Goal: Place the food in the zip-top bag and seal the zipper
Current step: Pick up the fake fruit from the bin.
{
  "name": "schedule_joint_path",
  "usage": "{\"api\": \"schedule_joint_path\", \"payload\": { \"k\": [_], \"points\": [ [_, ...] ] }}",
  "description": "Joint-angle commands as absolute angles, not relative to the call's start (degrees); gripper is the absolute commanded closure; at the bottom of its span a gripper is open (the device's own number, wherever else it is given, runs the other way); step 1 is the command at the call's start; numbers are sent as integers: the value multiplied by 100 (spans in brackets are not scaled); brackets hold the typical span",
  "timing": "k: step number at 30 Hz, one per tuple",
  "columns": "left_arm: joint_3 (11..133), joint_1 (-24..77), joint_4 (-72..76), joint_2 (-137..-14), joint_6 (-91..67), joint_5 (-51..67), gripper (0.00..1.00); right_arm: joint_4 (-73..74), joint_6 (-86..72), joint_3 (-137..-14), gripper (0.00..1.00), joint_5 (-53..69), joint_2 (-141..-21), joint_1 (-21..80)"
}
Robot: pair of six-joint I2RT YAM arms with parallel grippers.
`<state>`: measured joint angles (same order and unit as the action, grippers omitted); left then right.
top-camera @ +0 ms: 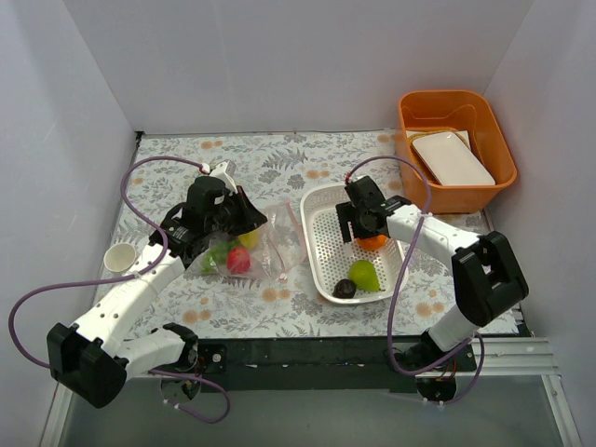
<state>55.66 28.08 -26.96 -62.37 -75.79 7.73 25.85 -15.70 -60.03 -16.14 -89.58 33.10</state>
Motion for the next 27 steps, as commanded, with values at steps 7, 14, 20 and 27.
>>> {"api": "schedule_joint_path", "payload": {
  "k": [7,14,20,27],
  "points": [
    [5537,2786,-2725,-6056,-7506,773,100,2663,-1195,-6214,16,-1889,-9430,3305],
    [5493,2786,-2689,-6073,-7532,800,100,2777,-1186,-6337,16,-2170,-9790,3357],
    [5484,2786,-2681,-6056,-7541,800,100,2927,-1248,-6530,20,-2654,-10186,3480],
    [5484,2786,-2672,-6047,-7550,782,100,2804,-1292,-6609,25,-2663,-10125,3498]
  ]
}}
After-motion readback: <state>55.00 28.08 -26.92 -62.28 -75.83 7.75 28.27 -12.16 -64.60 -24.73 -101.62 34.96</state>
